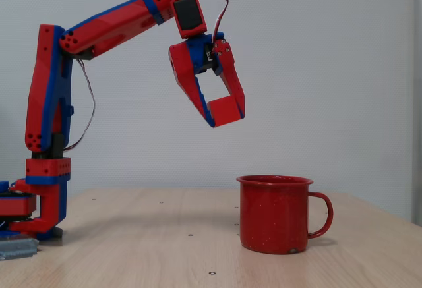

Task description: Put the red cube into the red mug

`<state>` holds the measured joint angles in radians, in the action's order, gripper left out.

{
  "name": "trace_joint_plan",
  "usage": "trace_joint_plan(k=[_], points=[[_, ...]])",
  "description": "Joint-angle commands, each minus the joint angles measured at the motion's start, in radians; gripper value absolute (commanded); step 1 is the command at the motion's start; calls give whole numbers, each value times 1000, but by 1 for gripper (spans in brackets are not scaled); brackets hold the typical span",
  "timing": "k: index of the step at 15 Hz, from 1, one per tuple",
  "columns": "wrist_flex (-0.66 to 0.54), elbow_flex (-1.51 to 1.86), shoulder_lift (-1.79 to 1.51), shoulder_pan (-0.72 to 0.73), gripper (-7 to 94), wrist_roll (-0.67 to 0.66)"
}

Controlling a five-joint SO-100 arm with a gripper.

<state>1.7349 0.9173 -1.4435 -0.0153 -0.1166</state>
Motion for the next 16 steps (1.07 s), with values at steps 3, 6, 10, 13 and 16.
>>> trace_joint_plan(k=[3,6,10,13,16], points=[[-14,-175,52,57,0,54],[-95,-273,216,66,0,80],[-218,-344,368,61,0,87],[-255,-345,443,75,0,89],[-252,-314,449,81,0,84]])
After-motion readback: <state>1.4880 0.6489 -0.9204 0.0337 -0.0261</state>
